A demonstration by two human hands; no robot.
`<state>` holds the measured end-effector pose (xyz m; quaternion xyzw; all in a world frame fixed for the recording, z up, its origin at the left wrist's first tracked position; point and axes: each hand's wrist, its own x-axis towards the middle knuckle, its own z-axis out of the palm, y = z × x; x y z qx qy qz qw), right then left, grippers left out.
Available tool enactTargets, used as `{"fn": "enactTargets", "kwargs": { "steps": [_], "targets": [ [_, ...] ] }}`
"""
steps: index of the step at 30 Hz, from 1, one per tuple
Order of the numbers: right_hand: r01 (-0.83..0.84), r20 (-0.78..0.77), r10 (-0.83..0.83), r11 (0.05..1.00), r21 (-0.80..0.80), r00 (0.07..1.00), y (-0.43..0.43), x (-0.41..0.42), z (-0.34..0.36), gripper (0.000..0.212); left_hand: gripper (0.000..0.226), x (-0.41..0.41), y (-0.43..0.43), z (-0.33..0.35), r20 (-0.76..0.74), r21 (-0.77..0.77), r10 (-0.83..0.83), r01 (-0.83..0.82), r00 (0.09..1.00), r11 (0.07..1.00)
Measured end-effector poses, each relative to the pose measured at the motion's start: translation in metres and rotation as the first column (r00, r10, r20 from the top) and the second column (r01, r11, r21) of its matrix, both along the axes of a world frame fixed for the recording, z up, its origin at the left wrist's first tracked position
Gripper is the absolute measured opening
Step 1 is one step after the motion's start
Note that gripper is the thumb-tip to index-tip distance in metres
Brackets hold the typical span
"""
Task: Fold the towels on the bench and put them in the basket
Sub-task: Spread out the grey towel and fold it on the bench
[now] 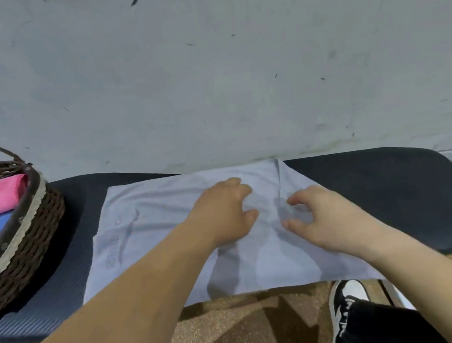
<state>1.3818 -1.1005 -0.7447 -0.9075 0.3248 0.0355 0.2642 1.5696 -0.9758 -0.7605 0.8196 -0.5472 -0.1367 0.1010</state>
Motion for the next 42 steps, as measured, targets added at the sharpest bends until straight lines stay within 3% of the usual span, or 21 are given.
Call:
{"fn": "enactTargets", "kwargs": {
  "steps": [3,7,11,16,19,21,24,26,28,31,33,36,42],
  "targets": [
    [0.159,-0.157,-0.171,0.983,-0.088,0.973,-0.038,-0.034,0.007,0.045,0.045,-0.040,-0.035,-0.002,-0.024,0.009,-0.162,0.163,0.986,0.987],
    [0.215,-0.308,-0.232,0.973,-0.089,0.923,-0.067,-0.074,-0.005,0.041,0.031,-0.066,-0.074,-0.011,0.075,0.173,-0.287,0.271,0.955,0.947],
    [0.211,-0.241,-0.221,0.975,-0.067,0.945,-0.080,-0.097,-0.014,0.030,0.018,-0.072,-0.090,-0.016,0.231,0.163,-0.254,0.220,0.939,0.962],
    [0.199,-0.195,-0.195,0.980,-0.002,0.961,-0.085,-0.118,-0.019,0.020,0.010,-0.077,-0.093,-0.002,0.110,0.010,-0.077,0.076,0.991,0.997],
    [0.259,-0.083,-0.255,0.966,0.030,0.963,-0.088,-0.128,-0.025,0.005,0.011,-0.077,-0.110,0.014,0.129,-0.102,0.001,0.012,0.992,0.995],
    [0.363,0.043,-0.376,0.913,0.186,0.926,-0.093,-0.133,-0.023,0.009,0.012,-0.076,-0.137,0.021,0.139,-0.154,0.025,-0.003,0.990,0.988],
    [0.482,0.109,-0.592,0.738,0.473,0.799,-0.097,-0.139,-0.020,0.014,0.012,-0.079,-0.186,0.025,0.010,-0.255,0.060,-0.056,0.998,0.965],
    [0.529,0.077,-0.675,0.639,0.559,0.734,-0.100,-0.141,-0.023,0.017,0.024,-0.086,-0.208,0.026,-0.123,-0.288,0.060,-0.093,0.991,0.953],
    [0.557,0.066,-0.709,0.604,0.570,0.702,-0.102,-0.144,-0.026,0.018,0.042,-0.094,-0.215,0.022,-0.115,-0.283,0.061,-0.092,0.992,0.955],
    [0.558,0.070,-0.667,0.671,0.488,0.742,-0.108,-0.145,-0.027,0.024,0.053,-0.107,-0.200,0.009,-0.038,-0.181,0.081,-0.086,0.996,0.980],
    [0.525,0.022,-0.585,0.744,0.413,0.811,-0.110,-0.146,-0.026,0.029,0.062,-0.117,-0.186,-0.009,0.037,0.017,0.005,-0.005,0.999,1.000],
    [0.506,-0.095,-0.506,0.795,0.334,0.857,-0.111,-0.146,-0.020,0.033,0.075,-0.128,-0.168,-0.039,0.088,0.296,-0.116,0.085,0.989,0.951],
    [0.457,-0.264,-0.406,0.873,0.173,0.875,-0.122,-0.160,-0.010,0.033,0.071,-0.139,-0.168,-0.056,0.111,0.305,-0.126,0.087,0.986,0.948]
  ]
}}
